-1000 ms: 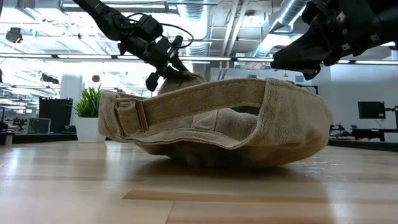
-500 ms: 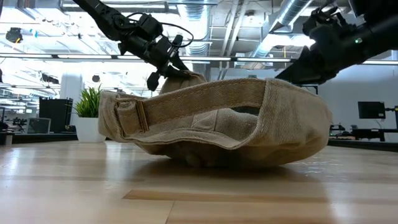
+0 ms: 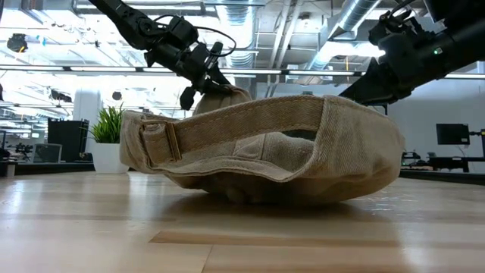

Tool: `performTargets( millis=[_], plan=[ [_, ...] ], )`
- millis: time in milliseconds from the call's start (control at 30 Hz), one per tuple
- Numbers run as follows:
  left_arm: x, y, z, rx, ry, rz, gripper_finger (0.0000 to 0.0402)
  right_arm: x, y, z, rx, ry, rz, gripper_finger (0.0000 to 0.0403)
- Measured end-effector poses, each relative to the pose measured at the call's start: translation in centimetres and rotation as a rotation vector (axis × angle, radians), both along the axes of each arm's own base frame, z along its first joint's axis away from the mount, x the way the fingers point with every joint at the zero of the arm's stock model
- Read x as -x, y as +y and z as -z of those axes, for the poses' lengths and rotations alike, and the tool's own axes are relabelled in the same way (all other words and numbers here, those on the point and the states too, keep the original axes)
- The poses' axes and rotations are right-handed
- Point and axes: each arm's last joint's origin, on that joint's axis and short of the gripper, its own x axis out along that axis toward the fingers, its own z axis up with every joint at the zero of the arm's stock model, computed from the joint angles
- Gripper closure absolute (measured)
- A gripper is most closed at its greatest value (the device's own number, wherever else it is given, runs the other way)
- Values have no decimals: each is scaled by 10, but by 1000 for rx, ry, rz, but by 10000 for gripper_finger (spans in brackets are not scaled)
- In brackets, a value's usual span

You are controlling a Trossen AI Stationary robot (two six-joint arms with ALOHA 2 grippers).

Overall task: Pick & Place hat
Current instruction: Put the top light brown cap into the left transparent bin, then put the light brown cap into the left transparent bin

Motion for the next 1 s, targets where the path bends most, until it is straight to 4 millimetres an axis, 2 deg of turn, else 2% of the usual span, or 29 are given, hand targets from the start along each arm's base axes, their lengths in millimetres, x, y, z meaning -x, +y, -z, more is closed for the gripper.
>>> performTargets(
  millis=[267,700,1000],
  plan=[
    [0,1,0,-41,15,-22,340,0,0,0,0,0,0,285],
    [0,3,-1,-79,17,-81,242,0,0,0,-1,0,-2,285],
    [1,8,-4,-145,30,-222,234,0,0,0,-1,0,-2,285]
  ],
)
